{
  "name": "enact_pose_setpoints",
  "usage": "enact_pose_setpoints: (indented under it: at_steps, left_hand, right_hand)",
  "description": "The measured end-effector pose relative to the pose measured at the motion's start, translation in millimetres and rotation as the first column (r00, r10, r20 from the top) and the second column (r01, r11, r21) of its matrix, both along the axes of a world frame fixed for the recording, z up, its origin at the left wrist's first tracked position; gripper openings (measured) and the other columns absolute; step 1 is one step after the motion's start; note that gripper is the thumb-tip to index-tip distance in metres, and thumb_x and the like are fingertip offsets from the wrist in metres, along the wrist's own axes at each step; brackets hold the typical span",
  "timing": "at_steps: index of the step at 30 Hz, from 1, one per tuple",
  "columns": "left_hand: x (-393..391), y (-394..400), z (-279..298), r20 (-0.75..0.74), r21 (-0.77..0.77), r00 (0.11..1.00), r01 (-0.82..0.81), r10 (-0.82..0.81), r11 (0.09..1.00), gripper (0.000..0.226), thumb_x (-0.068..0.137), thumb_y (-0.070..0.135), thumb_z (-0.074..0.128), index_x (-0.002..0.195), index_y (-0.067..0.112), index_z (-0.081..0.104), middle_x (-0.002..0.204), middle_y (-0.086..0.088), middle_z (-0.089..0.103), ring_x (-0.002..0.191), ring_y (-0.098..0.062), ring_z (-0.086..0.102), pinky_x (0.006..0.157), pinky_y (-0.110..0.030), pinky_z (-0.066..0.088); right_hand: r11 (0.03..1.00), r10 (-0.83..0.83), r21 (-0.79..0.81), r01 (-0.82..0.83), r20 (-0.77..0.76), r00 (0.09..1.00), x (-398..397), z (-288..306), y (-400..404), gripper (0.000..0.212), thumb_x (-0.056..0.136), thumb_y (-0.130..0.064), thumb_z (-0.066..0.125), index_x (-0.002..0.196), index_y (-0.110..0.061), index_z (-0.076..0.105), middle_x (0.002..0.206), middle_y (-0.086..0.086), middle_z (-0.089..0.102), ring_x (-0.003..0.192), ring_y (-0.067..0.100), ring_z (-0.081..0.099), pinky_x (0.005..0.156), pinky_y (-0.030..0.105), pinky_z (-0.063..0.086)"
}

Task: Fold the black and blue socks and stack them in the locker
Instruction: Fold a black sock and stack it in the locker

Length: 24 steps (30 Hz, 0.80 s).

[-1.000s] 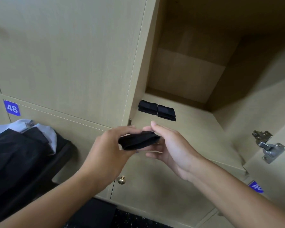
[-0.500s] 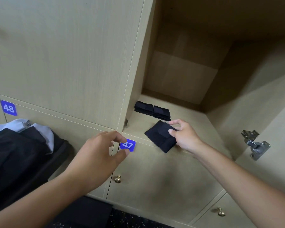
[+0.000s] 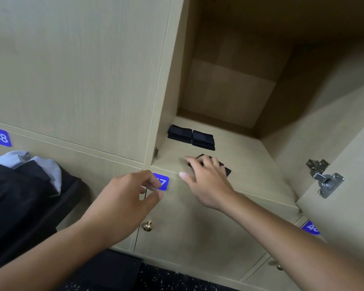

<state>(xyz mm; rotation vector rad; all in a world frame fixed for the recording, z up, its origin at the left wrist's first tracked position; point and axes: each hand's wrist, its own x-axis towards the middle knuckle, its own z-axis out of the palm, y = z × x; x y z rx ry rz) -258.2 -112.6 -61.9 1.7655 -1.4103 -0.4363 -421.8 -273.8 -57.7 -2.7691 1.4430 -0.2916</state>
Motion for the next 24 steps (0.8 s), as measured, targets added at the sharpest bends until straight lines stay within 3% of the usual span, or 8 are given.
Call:
enact_pose_setpoints:
  at_steps: [2,5,10,15,19,24]
  left_hand:
    - [-2,-2,-1,0.004,-0.004,1.0,0.002,-0.002,1.0,0.004,0.091,0.041,0.067,0.09,0.037,0.068,0.094,0.029,0.069,0.095,0.005,0.064,0.083,-0.022,0.05]
    - [-3,-2,-2,0.031,0.006,0.999,0.01,-0.01,1.0,0.006,0.091,0.041,0.066,0.088,0.037,0.068,0.09,0.027,0.07,0.092,0.006,0.064,0.084,-0.025,0.052]
    - [0,1,-2,0.041,0.003,0.999,0.004,-0.004,1.0,0.007,0.092,0.041,0.066,0.086,0.038,0.068,0.087,0.027,0.07,0.091,0.009,0.063,0.084,-0.025,0.053]
    - [3,2,-1,0.042,0.002,0.999,-0.006,0.006,1.0,0.007,0.091,0.039,0.068,0.084,0.037,0.069,0.088,0.031,0.069,0.091,0.008,0.064,0.083,-0.027,0.053]
    - [0,0,-1,0.044,0.001,0.999,0.002,-0.002,1.0,0.009,0.092,0.038,0.067,0.083,0.037,0.069,0.088,0.033,0.068,0.091,0.01,0.063,0.083,-0.025,0.053]
    - [-6,-4,-2,0.061,0.012,0.998,0.02,-0.021,1.0,0.008,0.092,0.038,0.066,0.085,0.036,0.068,0.089,0.032,0.067,0.091,0.006,0.063,0.082,-0.028,0.053]
  right_hand:
    - [0.999,-0.01,-0.035,0.007,-0.086,0.996,0,-4,0,0.047,0.106,-0.052,0.029,0.146,-0.031,0.04,0.138,0.003,0.038,0.125,0.027,0.032,0.103,0.044,0.028]
    - [0.999,-0.029,-0.043,0.025,-0.095,0.995,-3,-4,-5,0.047,0.106,-0.052,0.026,0.139,-0.025,0.046,0.136,0.003,0.037,0.123,0.027,0.033,0.102,0.043,0.031]
    - [0.982,-0.137,-0.145,0.125,-0.078,0.987,-22,-2,-20,0.05,0.105,-0.054,0.027,0.118,-0.015,0.055,0.122,0.007,0.052,0.114,0.027,0.048,0.096,0.041,0.042]
    - [0.912,-0.362,-0.26,0.318,-0.14,0.922,-44,6,-34,0.055,0.105,-0.054,0.027,0.127,-0.011,0.054,0.125,0.009,0.056,0.116,0.029,0.05,0.094,0.039,0.04]
    - [0.935,-0.277,-0.25,0.254,-0.062,0.959,-48,3,-35,0.047,0.105,-0.051,0.033,0.125,-0.016,0.057,0.123,0.005,0.058,0.115,0.027,0.05,0.093,0.039,0.043]
    - [0.954,-0.265,-0.166,0.249,-0.083,0.961,-42,-4,-29,0.057,0.103,-0.059,0.028,0.129,-0.016,0.056,0.128,0.005,0.055,0.12,0.027,0.048,0.098,0.041,0.043]
